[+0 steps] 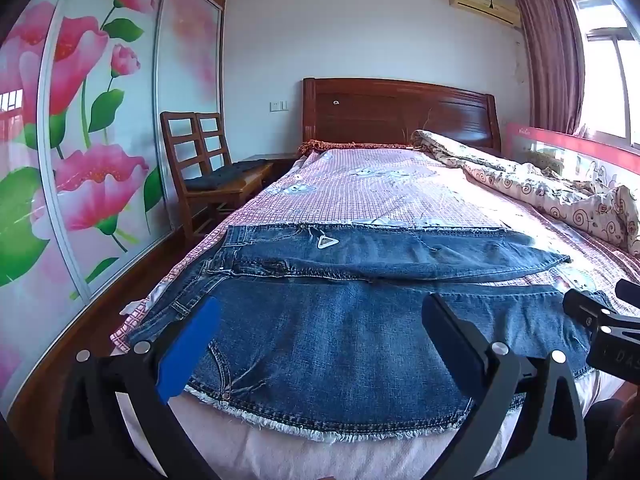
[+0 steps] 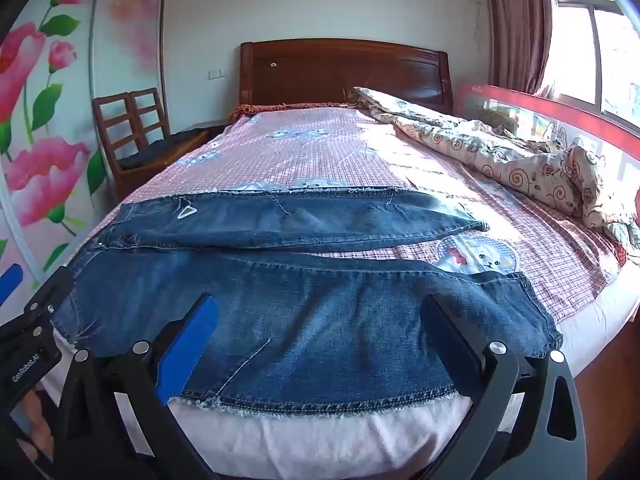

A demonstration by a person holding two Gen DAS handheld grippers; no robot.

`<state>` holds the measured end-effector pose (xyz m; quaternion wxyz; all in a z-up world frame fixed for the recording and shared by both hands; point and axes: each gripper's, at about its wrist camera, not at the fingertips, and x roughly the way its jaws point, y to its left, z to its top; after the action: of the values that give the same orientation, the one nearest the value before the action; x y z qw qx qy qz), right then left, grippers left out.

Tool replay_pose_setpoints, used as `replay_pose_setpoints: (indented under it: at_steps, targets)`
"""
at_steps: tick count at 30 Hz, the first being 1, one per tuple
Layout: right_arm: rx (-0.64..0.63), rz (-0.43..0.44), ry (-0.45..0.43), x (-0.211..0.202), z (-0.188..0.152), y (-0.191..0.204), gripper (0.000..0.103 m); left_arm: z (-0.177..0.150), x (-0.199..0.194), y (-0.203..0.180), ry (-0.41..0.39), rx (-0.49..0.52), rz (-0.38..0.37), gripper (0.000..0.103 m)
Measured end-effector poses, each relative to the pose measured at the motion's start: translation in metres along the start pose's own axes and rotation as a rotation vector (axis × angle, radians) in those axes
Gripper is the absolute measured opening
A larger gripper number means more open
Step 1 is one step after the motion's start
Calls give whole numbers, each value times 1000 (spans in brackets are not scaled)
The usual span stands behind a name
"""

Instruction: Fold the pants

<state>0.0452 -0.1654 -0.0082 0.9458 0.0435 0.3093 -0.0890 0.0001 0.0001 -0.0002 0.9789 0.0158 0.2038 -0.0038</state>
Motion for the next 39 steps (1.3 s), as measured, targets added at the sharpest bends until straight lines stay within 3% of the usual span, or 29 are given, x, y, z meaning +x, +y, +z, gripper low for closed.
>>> replay_pose_setpoints:
  at_steps: [26,39]
  targets:
    - [11,9,10,4,-2,1,100,0,0,5,7,-47,-31,101]
    - [8,15,11,4,-4,3,100,-2,1,2,-6,-24,-27,101]
